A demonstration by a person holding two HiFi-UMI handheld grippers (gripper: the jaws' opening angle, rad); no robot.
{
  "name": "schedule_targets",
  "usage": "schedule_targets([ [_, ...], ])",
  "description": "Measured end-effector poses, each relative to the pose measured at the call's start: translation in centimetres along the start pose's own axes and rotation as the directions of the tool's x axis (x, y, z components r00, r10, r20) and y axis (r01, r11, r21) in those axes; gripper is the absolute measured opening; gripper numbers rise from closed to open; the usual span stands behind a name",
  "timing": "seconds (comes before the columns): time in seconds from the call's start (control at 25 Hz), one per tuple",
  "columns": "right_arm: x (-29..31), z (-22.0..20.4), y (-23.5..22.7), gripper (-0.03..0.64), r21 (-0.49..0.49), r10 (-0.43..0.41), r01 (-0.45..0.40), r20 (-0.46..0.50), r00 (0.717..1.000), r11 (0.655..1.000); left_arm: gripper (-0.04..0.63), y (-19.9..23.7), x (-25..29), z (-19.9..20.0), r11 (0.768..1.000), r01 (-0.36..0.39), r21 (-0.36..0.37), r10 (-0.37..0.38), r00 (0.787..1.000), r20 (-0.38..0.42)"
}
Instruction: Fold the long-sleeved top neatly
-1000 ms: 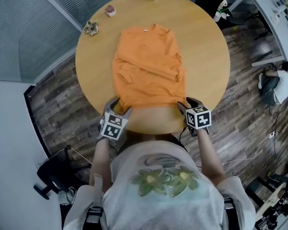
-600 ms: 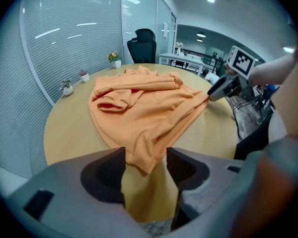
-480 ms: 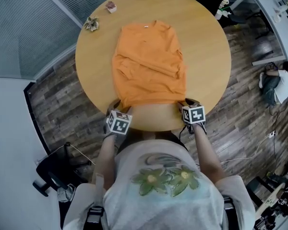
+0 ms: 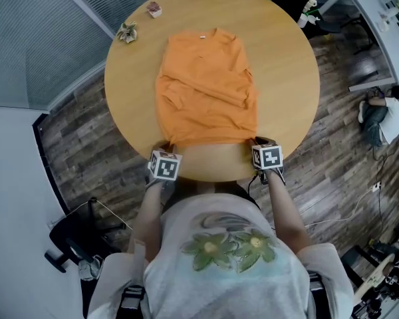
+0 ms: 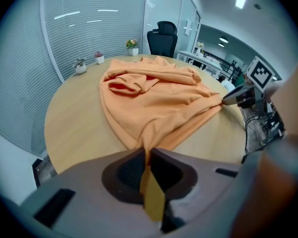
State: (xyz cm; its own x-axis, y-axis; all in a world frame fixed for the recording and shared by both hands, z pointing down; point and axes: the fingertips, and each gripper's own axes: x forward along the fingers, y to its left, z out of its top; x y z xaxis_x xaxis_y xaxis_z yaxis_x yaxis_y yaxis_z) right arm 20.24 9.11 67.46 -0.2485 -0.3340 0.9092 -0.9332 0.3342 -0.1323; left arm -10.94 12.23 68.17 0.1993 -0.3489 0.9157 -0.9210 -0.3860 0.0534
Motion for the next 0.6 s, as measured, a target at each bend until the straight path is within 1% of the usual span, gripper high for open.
schedule_targets([
  [0.08, -0.2, 0.0, -0.3, 0.054, 0.000, -0.006, 0.006, 0.005, 1.000, 1.000, 0.028, 0.0, -0.1, 0.1, 1.000, 0.012, -0.015, -0.012, 1.000, -0.001],
  [0.16, -0.5, 0.1, -0.3, 0.041, 0.007, 0.004, -0.004, 0.015, 1.000, 1.000, 0.023, 0.1, -0.4, 0.4, 0.999, 0.035, -0.031, -0.035, 0.999, -0.002],
  [0.24, -1.0, 0.4, -0.2, 0.037, 0.016, 0.018, -0.019, 0.032, 0.999, 1.000, 0.023, 0.2, -1.0, 0.8, 0.998, 0.056, -0.040, -0.056, 0.998, 0.003],
  [0.32, -1.7, 0.8, -0.1, 0.035, 0.028, 0.033, -0.035, 0.059, 0.998, 0.999, 0.021, 0.6, -1.4, 1.1, 0.997, 0.061, -0.044, -0.060, 0.998, 0.018],
  [0.6, -4.5, 2.7, 0.4, 0.031, 0.043, 0.057, -0.064, 0.155, 0.986, 0.997, 0.021, 1.1, -3.1, 2.6, 0.998, 0.065, -0.016, -0.064, 0.995, 0.072],
])
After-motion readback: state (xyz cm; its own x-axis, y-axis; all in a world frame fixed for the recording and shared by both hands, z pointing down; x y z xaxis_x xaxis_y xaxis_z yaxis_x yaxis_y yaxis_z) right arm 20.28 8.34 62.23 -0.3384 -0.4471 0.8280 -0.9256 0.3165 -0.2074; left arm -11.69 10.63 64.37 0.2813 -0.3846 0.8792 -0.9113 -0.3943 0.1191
